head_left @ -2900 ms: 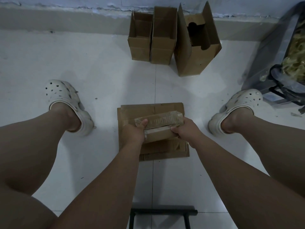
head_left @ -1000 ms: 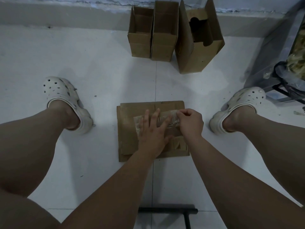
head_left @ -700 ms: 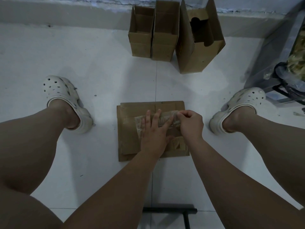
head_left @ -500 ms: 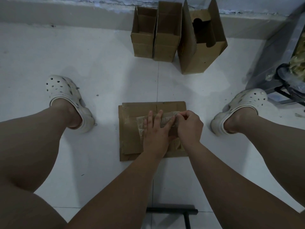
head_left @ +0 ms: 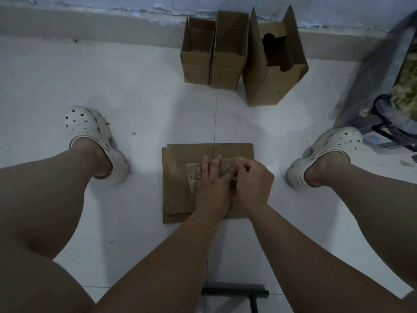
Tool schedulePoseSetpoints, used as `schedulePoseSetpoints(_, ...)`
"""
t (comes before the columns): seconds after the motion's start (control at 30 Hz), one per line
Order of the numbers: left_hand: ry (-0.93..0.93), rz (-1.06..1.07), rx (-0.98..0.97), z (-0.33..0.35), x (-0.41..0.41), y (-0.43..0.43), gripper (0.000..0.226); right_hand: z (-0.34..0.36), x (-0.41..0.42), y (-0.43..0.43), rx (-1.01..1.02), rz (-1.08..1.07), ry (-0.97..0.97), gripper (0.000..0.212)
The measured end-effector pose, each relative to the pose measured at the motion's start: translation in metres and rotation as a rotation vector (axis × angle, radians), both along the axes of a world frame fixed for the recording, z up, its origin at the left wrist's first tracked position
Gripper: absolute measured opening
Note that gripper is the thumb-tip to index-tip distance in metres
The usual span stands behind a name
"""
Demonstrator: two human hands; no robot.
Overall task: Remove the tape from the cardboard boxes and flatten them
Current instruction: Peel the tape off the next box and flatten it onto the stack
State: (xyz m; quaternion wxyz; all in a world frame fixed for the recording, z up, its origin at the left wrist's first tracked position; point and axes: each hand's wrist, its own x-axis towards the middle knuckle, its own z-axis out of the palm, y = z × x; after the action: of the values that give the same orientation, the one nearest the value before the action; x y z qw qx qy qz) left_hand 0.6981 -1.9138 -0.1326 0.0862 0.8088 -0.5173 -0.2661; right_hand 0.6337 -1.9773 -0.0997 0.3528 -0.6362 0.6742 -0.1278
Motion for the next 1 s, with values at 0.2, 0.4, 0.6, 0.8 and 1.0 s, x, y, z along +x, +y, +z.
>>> schedulePoseSetpoints(0.2,0.097,0.054,-0.095,-0.005,0.002,-0.001,0.047,0.003,0.004,0.004,0.056,-0.038,-0.064,0.023)
schedulePoseSetpoints(0.4,0.245,0.283,-0.206,-0.006,0.004,-0.008,0.034,0.006,-0.001,0.009,0.137,-0.132,-0.268,0.041)
schedulePoseSetpoints(0.6,0.287,0.447,-0.216,-0.005,0.000,-0.018,0.013,-0.003,-0.025,0.004,0.105,-0.064,-0.117,0.047)
schedulePoseSetpoints(0.8,0.285,0.447,-0.213,0.000,0.000,-0.022,0.020,-0.017,-0.042,0.000,0.392,-0.095,-0.111,0.038)
schedulePoseSetpoints(1.0,0.279,0.401,-0.214,0.001,-0.001,-0.018,0.030,-0.025,-0.033,-0.003,0.517,-0.221,-0.261,0.042)
